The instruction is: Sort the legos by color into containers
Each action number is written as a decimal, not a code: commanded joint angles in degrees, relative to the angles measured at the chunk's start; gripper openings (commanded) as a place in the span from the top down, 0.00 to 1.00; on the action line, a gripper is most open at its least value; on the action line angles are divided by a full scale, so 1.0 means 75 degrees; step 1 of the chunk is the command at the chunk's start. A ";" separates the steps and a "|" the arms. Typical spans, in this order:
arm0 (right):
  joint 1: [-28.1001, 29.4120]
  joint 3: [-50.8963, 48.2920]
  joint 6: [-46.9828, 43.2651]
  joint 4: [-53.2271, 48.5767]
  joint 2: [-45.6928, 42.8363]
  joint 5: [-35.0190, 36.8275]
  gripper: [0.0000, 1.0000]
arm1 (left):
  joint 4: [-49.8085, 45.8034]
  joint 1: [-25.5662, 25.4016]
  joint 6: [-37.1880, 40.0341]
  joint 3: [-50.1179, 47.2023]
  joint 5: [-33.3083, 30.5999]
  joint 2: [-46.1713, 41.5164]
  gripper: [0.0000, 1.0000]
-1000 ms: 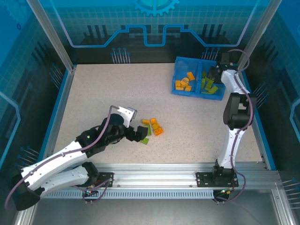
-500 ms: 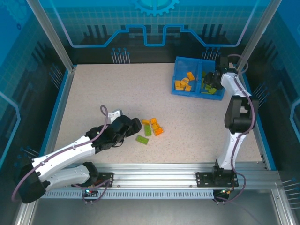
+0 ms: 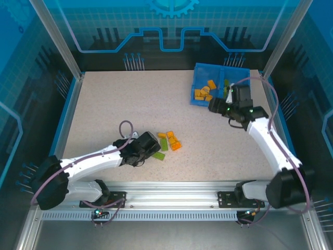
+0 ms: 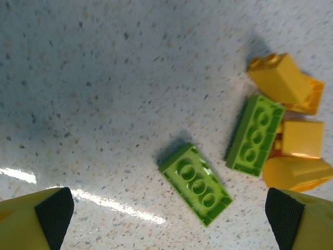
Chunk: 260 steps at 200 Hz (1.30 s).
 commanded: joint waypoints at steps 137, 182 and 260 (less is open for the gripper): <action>0.3606 -0.1480 0.1316 -0.0749 -0.0443 -0.0052 0.20 | 0.0456 0.0008 0.0366 0.1053 -0.0876 0.1293 0.10; 0.3788 -0.1507 0.1294 -0.0875 -0.0449 0.0220 0.20 | 0.1429 0.0814 0.0623 0.1400 0.0027 0.2089 0.10; 0.3898 -0.1329 0.1137 -0.1199 -0.0570 0.0485 0.19 | 0.2487 0.1194 0.0563 0.1913 0.0829 0.3432 0.23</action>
